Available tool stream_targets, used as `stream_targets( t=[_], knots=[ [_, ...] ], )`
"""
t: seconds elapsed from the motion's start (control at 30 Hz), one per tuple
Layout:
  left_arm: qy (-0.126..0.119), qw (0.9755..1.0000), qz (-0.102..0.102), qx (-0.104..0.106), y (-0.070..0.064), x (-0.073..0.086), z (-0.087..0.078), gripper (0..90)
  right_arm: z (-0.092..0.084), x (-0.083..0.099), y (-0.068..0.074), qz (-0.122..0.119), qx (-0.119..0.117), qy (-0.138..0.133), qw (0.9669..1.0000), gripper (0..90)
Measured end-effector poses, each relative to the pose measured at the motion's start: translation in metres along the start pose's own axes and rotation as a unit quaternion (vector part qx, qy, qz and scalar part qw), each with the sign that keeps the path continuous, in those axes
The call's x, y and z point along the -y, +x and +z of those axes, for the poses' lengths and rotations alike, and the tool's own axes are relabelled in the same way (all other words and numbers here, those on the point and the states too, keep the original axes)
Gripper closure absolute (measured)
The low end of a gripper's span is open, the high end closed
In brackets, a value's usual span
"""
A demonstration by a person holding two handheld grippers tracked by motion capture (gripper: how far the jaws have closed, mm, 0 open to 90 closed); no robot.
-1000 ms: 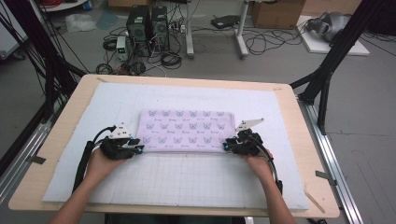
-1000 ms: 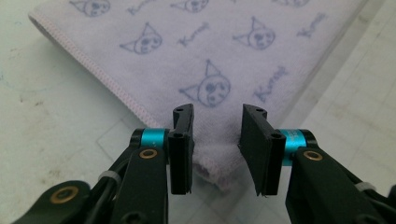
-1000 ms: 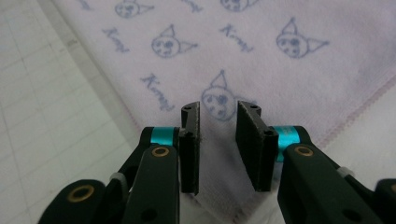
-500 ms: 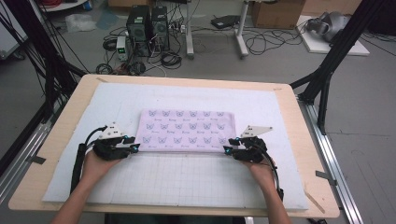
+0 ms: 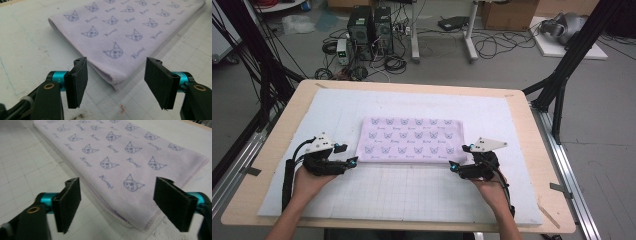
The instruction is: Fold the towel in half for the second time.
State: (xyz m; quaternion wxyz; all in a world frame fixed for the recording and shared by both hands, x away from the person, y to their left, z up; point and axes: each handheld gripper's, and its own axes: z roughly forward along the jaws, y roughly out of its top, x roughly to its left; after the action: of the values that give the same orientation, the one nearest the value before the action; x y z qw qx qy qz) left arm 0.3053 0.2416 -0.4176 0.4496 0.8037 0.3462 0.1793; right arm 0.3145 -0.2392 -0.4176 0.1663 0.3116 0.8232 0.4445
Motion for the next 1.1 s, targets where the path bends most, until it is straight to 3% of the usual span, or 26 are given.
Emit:
stream_targets(
  t=[0.17,0.4,0.8,1.1],
  knots=[
    [-0.004,1.0000,-0.008,-0.003,-0.003,0.001,-0.005,26.7,0.000,0.000,0.005,0.010,-0.005,-0.006,0.9999,12.5],
    [-0.012,0.9997,-0.004,-0.020,-0.009,0.002,-0.013,21.0,-0.006,0.002,0.005,0.022,-0.008,-0.014,0.9996,11.9],
    [-0.005,0.9999,-0.001,-0.012,-0.016,0.005,-0.018,11.2,-0.018,0.007,0.011,0.023,-0.015,-0.030,0.9992,11.8],
    [-0.008,0.9999,0.001,-0.008,-0.019,0.009,-0.025,9.1,-0.029,0.011,0.016,0.027,-0.015,-0.037,0.9988,11.2]
  ],
)
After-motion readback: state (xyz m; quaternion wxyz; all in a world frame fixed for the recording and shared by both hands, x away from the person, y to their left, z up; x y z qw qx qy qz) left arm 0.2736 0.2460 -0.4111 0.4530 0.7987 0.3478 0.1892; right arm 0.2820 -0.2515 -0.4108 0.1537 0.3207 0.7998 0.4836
